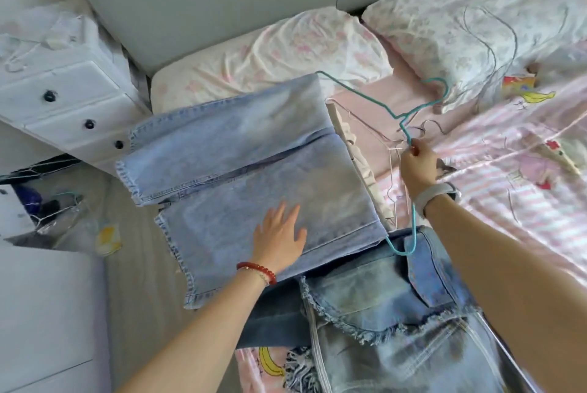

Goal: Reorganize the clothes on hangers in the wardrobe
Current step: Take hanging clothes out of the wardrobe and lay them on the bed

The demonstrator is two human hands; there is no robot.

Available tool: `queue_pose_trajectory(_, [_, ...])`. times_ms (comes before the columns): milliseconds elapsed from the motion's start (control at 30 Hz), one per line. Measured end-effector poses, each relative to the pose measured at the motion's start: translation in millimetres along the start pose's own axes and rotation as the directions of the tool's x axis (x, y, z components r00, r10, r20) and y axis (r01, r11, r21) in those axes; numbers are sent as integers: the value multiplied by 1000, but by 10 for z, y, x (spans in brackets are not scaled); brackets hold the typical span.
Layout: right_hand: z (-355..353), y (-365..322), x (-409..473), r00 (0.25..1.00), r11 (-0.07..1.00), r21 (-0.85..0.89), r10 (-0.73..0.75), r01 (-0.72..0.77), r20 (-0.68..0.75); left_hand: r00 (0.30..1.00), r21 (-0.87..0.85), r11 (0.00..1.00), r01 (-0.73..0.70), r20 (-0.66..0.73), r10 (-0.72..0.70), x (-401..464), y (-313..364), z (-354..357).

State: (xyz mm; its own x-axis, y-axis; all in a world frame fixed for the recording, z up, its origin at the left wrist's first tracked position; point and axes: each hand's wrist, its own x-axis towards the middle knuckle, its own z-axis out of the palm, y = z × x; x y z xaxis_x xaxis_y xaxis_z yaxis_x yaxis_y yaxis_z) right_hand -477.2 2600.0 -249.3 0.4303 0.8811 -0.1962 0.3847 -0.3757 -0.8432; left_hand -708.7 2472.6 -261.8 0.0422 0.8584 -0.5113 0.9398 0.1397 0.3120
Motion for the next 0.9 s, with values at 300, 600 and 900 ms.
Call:
queue_pose_trajectory(300, [223,512,-203,924,882,-439,12,170,382,980,40,999,15,200,-23,190,-56,350])
queue_pose_trajectory(600, [211,-184,-1309,814,734,-421,-308,532,492,910,129,987,100,-412,-39,-567,-251,-468])
queue_pose_trajectory(900, [102,-244,-3465,457,607,-147,-396,781,796,846,-221,949,227,-437,-304,-2840,-672,256])
